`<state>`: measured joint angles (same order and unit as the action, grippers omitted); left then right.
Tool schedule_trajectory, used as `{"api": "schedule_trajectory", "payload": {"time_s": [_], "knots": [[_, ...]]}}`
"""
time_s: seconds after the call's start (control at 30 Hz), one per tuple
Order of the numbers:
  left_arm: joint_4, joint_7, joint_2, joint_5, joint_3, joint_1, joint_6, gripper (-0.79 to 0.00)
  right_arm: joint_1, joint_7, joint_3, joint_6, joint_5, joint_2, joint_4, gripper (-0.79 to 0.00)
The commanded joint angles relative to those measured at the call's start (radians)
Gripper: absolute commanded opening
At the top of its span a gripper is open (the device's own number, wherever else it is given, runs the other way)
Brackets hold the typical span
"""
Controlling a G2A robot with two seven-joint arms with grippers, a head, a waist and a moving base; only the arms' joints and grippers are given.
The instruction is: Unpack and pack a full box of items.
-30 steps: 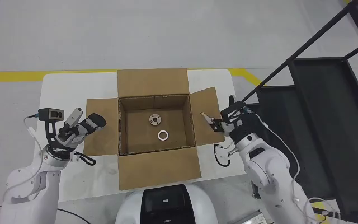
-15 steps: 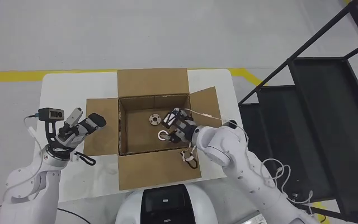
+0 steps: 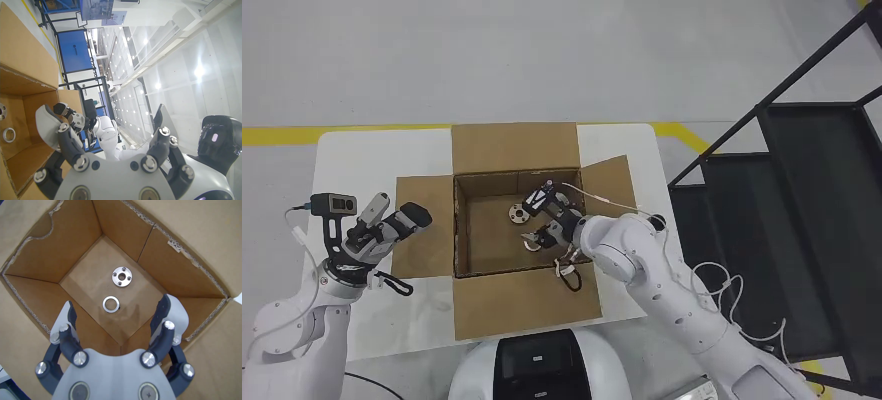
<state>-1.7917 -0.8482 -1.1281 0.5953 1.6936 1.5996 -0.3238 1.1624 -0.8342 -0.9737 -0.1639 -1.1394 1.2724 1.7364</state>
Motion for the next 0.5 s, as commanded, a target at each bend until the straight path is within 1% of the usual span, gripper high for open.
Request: {"api": "schedule_trajectory", "payload": {"time_s": [0.0, 0.3, 0.33, 0.47], "knots": [[0.0, 0.0, 0.0, 0.0, 0.0, 0.0, 0.0, 0.0, 0.0, 0.0, 0.0, 0.0, 0.0, 0.0, 0.0, 0.0], [0.0, 0.0, 0.0, 0.0, 0.0, 0.0, 0.0, 0.0, -0.002, 0.006, 0.009, -0.012, 0.001, 0.001, -0.011, 0.0], [0.0, 0.0, 0.0, 0.0, 0.0, 0.0, 0.0, 0.0, -0.023, -0.008, 0.024, -0.021, -0.003, 0.005, -0.028, 0.0], [0.0, 0.0, 0.0, 0.0, 0.0, 0.0, 0.0, 0.0, -0.14, -0.027, 0.087, -0.026, 0.09, 0.035, -0.142, 0.0]]}}
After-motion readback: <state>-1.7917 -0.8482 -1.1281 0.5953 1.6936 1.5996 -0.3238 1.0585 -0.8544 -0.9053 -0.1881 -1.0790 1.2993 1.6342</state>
